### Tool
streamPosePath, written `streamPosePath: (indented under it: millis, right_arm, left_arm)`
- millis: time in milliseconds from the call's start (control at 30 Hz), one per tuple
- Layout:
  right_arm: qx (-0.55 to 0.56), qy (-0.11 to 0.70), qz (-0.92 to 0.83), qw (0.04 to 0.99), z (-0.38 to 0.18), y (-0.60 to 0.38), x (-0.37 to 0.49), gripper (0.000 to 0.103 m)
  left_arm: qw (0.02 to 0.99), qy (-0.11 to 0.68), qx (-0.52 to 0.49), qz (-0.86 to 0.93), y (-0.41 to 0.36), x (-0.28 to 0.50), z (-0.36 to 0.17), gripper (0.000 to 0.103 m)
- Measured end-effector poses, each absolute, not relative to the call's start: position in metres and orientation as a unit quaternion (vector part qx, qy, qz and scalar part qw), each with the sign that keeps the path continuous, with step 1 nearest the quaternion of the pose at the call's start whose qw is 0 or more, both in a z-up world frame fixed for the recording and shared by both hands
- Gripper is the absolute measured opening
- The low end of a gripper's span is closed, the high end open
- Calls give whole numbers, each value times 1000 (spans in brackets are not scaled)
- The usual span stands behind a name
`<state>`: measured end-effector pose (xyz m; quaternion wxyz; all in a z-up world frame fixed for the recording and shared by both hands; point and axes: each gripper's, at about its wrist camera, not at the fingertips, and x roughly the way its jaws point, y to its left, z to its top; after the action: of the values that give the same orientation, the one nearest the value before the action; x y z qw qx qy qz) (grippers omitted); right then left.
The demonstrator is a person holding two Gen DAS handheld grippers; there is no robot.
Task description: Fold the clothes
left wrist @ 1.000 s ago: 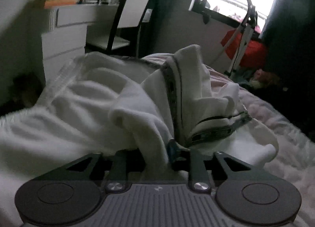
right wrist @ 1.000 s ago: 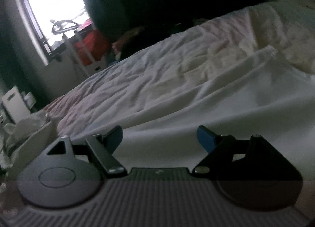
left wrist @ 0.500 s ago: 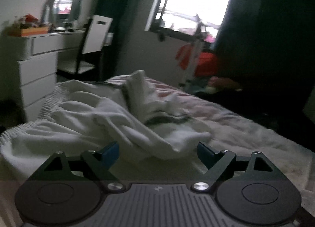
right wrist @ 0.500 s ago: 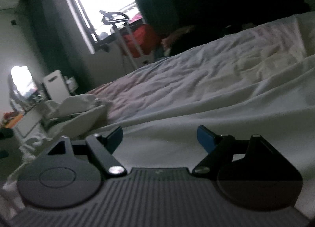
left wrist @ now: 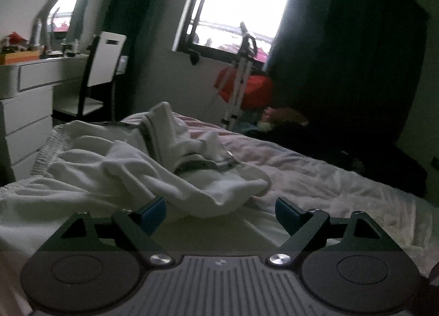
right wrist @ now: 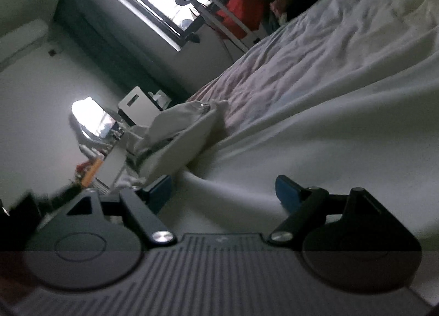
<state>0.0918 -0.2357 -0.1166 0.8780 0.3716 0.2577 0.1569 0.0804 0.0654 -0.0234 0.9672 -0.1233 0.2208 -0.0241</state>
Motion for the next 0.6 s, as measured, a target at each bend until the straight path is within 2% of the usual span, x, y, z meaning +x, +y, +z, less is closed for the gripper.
streamPosePath:
  millis: [167, 200, 333, 367, 400, 467, 500, 533, 567, 600]
  right_arm:
    - [440, 271, 166, 840, -127, -196, 168, 85]
    - [445, 273, 165, 837, -131, -185, 187, 80]
    - [458, 276, 150, 831, -141, -146, 258, 79]
    - [454, 275, 135, 837, -140, -141, 272, 77]
    - [449, 274, 119, 842, -139, -136, 286, 70]
    - [445, 279, 80, 847, -137, -134, 311, 66]
    - [441, 285, 65, 848, -136, -134, 322, 54]
    - [423, 294, 45, 856, -130, -135, 330, 27]
    - [404, 303, 26, 862, -125, -136, 338, 17]
    - [386, 310, 8, 869, -119, -137, 346, 14]
  left_arm:
    - [956, 244, -163, -20, 84, 94, -45, 88]
    - [955, 247, -166, -15, 87, 97, -50, 88]
    - [947, 256, -192, 7, 103, 107, -67, 88]
    - [946, 257, -199, 9, 107, 109, -71, 88]
    - [944, 260, -204, 10, 109, 112, -74, 88]
    - [941, 266, -207, 10, 110, 119, -80, 88]
    - [941, 269, -206, 10, 110, 122, -82, 87]
    - [940, 272, -205, 8, 109, 126, -85, 87]
    - [940, 275, -204, 4, 107, 129, -88, 87]
    - [939, 278, -203, -1, 106, 131, -90, 87]
